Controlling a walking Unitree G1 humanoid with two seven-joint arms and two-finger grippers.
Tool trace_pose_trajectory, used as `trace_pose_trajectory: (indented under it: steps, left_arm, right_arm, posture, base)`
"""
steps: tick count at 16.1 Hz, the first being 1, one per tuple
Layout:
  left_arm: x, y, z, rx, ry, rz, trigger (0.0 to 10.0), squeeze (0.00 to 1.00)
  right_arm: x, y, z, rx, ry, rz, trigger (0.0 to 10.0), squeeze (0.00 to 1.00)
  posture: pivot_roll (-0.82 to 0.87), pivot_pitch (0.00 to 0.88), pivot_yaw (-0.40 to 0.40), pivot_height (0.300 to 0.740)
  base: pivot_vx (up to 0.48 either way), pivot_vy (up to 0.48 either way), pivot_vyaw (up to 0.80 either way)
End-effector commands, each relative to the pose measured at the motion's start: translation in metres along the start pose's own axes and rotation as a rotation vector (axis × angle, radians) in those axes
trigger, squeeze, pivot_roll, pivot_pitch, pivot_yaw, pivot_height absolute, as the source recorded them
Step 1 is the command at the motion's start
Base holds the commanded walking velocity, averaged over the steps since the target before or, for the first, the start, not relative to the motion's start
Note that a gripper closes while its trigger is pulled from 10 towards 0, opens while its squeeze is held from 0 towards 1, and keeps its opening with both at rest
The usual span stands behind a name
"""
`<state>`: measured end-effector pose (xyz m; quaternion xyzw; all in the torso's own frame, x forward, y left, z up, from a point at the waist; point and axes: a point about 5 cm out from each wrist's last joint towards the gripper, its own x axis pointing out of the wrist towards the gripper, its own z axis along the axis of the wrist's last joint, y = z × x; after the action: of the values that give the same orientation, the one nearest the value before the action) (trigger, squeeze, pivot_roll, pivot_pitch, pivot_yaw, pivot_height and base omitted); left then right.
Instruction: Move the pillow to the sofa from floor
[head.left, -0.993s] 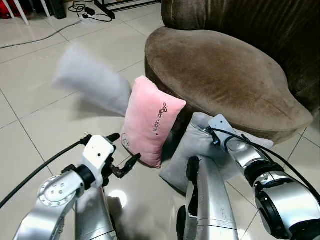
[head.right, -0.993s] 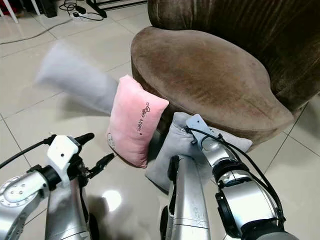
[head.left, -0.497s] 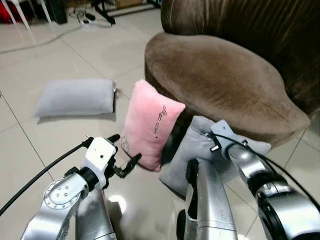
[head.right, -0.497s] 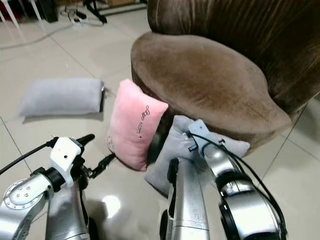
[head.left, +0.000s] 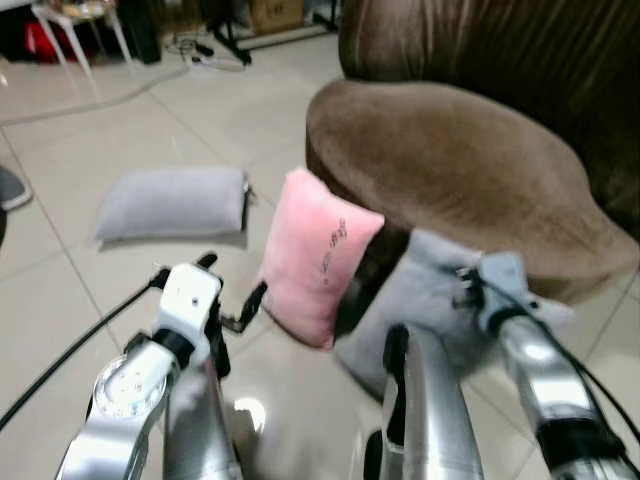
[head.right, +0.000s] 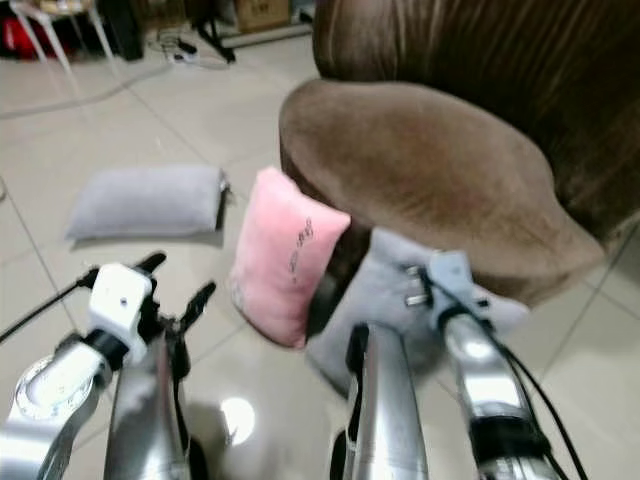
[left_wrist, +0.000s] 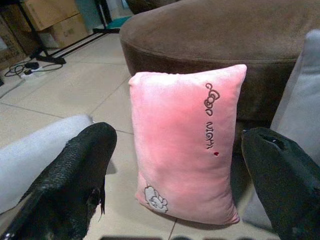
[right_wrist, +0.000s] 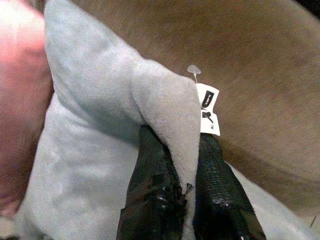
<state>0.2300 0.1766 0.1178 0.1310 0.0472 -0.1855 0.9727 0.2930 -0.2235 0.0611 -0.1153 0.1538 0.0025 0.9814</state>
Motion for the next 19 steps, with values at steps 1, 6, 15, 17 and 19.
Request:
trace_pose_trajectory:
  steps: [1, 6, 15, 17, 19]
  left_arm:
    - [-0.001, 0.000, 0.003, 0.010, -0.013, 0.015, 10.0, 0.00]
    - [0.000, 0.008, 0.014, 0.001, -0.067, 0.120, 10.0, 0.00]
    - [0.006, 0.024, 0.048, -0.025, -0.176, 0.207, 10.0, 0.00]
    - [0.009, 0.022, 0.047, -0.020, -0.167, 0.197, 10.0, 0.00]
    - [0.014, 0.017, 0.048, 0.001, -0.167, 0.172, 10.0, 0.00]
  right_arm:
    - [-0.006, -0.025, 0.043, 0.027, -0.173, -0.084, 0.0, 0.00]
    - [-0.066, -0.090, 0.116, 0.138, -0.449, -0.487, 0.0, 0.00]
    - [-0.133, -0.152, 0.229, 0.122, -0.775, -0.751, 0.0, 0.00]
    - [-0.121, -0.147, 0.222, 0.171, -0.717, -0.707, 0.0, 0.00]
    - [-0.094, -0.110, 0.212, 0.180, -0.615, -0.571, 4.9, 0.00]
  posture:
    - [-0.07, 0.000, -0.039, 0.412]
    - [-0.10, 0.000, -0.030, 0.412]
    - [-0.11, 0.000, -0.019, 0.412]
    - [-0.11, 0.000, -0.018, 0.412]
    - [-0.11, 0.000, -0.015, 0.412]
  base:
    - [0.000, 0.000, 0.00]
    - [0.000, 0.000, 0.00]
    - [0.000, 0.000, 0.00]
    - [0.000, 0.000, 0.00]
    - [0.000, 0.000, 0.00]
